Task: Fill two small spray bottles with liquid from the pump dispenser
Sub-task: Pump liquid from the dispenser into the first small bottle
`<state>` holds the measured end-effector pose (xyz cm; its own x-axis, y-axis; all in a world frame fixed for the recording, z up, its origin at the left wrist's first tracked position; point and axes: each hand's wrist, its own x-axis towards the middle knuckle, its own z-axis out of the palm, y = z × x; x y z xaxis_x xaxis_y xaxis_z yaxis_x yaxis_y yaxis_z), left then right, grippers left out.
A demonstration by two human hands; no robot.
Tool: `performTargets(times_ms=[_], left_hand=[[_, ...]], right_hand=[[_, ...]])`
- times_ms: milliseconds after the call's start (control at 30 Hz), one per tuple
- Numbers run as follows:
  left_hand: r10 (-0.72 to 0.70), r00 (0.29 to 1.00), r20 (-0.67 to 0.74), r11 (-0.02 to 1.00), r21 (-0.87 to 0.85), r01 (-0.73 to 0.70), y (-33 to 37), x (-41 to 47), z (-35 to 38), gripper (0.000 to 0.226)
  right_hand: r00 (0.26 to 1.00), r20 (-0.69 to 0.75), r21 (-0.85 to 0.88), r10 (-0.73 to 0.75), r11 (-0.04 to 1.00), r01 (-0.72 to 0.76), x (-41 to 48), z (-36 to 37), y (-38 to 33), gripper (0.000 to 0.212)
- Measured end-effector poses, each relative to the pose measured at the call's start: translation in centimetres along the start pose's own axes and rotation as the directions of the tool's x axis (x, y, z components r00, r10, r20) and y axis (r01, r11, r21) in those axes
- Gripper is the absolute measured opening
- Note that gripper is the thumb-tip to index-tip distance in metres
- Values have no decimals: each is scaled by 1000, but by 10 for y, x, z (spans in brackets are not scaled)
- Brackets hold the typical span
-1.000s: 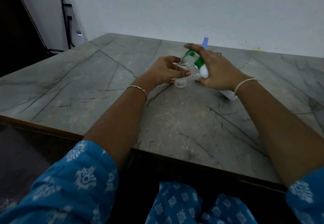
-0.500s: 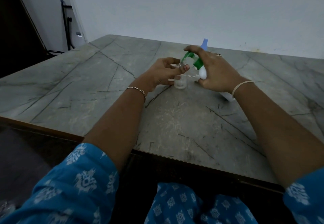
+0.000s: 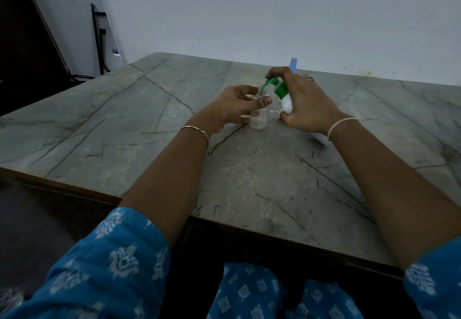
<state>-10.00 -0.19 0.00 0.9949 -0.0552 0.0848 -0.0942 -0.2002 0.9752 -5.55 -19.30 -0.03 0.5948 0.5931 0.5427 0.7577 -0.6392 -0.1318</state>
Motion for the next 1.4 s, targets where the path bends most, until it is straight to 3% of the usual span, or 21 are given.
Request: performTargets(times_ms=[200,467,600,800,900,1167,1400], left_hand=[[-11,1000,15,1000,6,11,1,-1,-1,43],[-16,1000,15,1000,0,16,1,0,-2,46],[-17,1000,20,1000,0,17,-1,1,-3,42],[-27,999,30,1000,4,27,1,1,-3,41],[-27,999,27,1000,7,27,1,1,-3,43],[-26,1000,13,1000,15,26,1,1,-2,53],[-22,999,25,1000,-3,22,0,1,-3,39]], right_hand=[[998,51,-100,25,995,-20,-3,-2,4,105],[999,23,6,33,999,-33,-1,0,-2,74],[1000,2,-24,26,999,-26,-1,0,-4,76],[1000,29,-168,-12,986,17,-9,-5,0,100],[998,47,-225,-28,974,38,-7,-6,-2,96],[998,51,-150,26,989,-18,1,-1,-7,74],[999,33,-231,10,973,-3,-4,-3,-5,86]])
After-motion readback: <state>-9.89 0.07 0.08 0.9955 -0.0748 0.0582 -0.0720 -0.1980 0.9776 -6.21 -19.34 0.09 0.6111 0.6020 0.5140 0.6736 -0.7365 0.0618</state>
